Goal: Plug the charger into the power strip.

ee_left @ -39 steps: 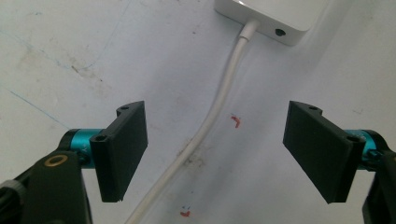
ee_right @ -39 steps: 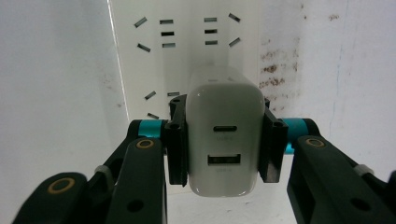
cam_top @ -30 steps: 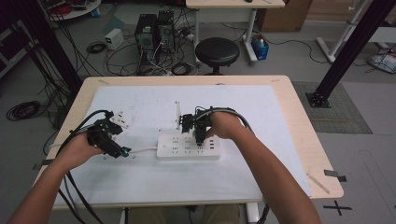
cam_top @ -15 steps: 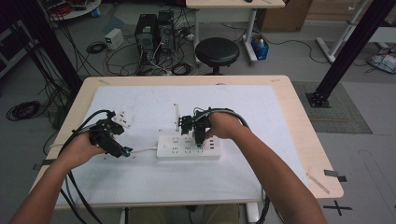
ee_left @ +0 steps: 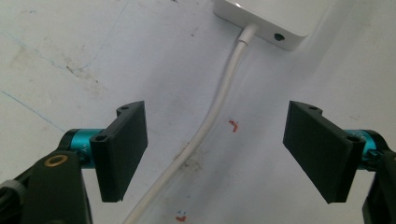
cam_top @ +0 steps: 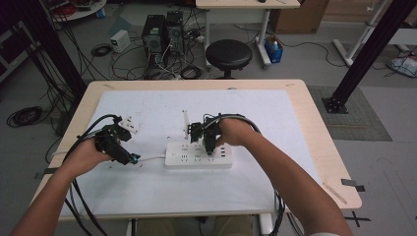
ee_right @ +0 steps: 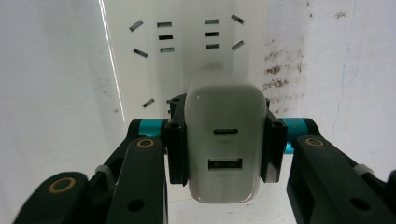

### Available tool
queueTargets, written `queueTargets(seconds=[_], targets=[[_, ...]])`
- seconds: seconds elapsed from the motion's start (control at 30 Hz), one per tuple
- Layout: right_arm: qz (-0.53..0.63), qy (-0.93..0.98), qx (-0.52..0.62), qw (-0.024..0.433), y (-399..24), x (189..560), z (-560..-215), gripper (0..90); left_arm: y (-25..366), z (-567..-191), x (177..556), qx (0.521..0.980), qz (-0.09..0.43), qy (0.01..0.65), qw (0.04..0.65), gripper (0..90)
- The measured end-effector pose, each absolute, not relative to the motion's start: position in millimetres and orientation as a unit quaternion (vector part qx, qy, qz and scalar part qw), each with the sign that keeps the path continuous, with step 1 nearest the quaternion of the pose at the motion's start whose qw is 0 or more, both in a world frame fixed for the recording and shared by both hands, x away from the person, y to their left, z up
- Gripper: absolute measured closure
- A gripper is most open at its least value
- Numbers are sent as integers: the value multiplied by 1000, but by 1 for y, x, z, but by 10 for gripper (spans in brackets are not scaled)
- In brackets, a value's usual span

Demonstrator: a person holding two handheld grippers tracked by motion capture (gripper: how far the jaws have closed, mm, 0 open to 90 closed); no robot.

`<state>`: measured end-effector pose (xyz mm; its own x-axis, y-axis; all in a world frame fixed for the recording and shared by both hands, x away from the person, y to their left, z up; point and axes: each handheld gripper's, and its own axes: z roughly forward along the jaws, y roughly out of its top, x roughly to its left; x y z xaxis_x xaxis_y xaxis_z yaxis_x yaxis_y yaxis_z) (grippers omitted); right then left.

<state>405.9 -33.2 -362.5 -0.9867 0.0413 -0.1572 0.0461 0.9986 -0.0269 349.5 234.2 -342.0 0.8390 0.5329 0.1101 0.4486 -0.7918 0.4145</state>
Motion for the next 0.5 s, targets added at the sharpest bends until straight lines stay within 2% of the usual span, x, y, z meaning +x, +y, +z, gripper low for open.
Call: queueTargets(seconds=[0.27,0.4,0.43,0.5], targets=[[20,996,47,67,-43,410,-364,620,238,-343,348,938,110,265,194,220],[-20,996,15,81,-32,406,-365,624,238,-346,349,938,107,267,192,220],[-27,997,23,74,-31,408,-365,624,238,-347,349,939,106,264,192,220],[-11,998,45,33,-35,421,-364,622,237,-349,348,938,104,266,196,220]])
